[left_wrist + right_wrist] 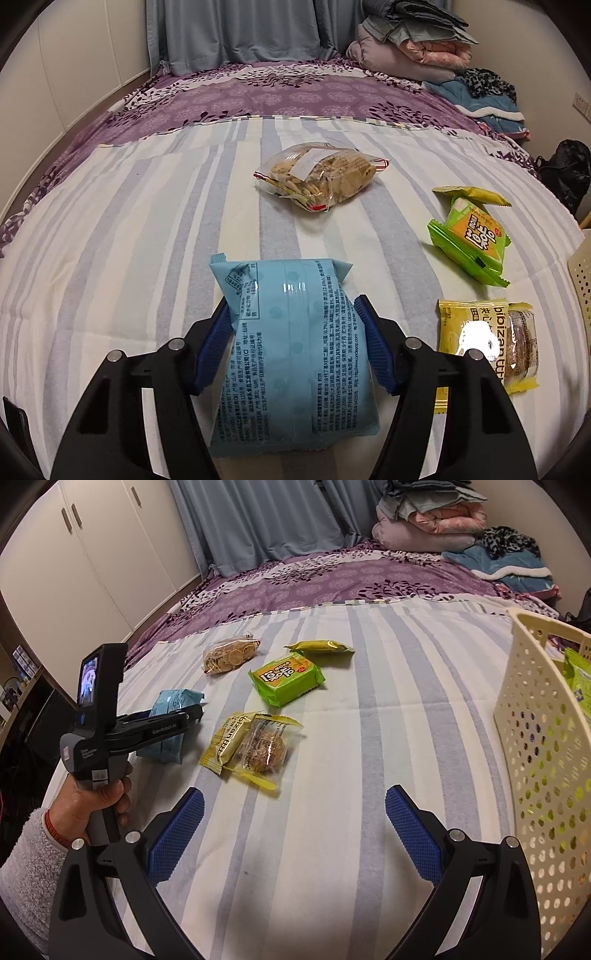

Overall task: Organize snacks
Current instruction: 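Grasp the light blue bag with the left gripper while the right grasps the clear yellow-ended cookie packet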

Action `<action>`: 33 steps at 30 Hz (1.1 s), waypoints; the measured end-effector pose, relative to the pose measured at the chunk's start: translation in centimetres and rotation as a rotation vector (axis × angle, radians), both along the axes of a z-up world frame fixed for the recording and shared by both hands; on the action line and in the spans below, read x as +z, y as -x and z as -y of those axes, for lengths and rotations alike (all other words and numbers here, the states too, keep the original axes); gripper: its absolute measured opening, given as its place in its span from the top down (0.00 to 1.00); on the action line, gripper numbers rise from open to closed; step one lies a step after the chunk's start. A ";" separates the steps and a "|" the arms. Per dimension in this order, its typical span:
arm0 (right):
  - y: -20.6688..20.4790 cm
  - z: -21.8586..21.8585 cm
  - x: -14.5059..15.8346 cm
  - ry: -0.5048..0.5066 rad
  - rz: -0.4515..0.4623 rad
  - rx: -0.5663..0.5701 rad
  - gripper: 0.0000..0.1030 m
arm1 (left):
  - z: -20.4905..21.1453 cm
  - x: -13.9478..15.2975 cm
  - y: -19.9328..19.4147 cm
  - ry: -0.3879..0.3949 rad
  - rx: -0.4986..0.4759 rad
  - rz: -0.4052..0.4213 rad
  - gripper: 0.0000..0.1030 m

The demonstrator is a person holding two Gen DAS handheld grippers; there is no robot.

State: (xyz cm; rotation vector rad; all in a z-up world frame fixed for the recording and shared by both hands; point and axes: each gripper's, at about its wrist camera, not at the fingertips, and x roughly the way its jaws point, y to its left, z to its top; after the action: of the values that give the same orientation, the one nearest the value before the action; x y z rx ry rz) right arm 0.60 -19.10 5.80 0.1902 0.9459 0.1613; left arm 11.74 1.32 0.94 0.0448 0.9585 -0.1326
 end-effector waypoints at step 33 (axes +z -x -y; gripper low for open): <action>-6.6 -6.0 -3.9 0.240 -0.061 0.041 0.40 | -4.4 1.7 1.9 0.082 0.029 0.031 0.35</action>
State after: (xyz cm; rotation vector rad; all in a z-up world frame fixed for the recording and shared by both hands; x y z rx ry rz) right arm 7.18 -13.10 1.91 -0.0455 1.0221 0.0788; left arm 9.82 5.75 2.60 -0.0422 0.9213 -0.1437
